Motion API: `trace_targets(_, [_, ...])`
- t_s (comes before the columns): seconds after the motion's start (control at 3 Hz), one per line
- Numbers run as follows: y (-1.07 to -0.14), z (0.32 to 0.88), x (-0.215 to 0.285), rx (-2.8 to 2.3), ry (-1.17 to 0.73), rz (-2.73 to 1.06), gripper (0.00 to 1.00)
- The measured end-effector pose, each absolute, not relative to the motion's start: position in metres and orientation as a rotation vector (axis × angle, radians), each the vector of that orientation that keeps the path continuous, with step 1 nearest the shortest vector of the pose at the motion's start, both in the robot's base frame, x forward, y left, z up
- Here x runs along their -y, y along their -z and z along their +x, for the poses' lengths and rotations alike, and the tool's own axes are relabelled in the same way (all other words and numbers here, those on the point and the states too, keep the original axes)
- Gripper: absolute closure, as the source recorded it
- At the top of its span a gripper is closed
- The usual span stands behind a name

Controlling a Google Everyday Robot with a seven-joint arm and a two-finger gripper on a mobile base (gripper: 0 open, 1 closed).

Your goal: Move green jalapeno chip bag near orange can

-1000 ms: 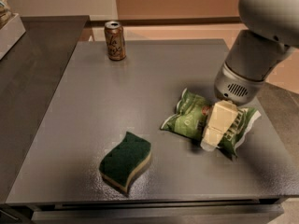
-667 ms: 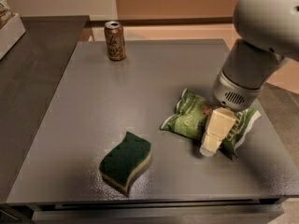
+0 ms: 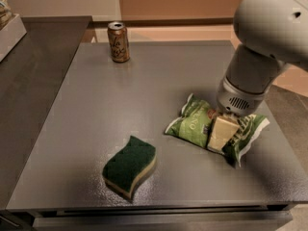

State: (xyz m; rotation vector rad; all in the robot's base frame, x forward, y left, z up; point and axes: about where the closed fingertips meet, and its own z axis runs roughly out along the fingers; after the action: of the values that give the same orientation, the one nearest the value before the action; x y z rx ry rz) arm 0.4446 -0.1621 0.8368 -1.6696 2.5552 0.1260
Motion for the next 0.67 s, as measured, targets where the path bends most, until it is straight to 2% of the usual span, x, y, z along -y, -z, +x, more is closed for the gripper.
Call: trace_targets(0.67, [-0.857,0.457,0.158,-2.517,-0.083,-1.679,0.83])
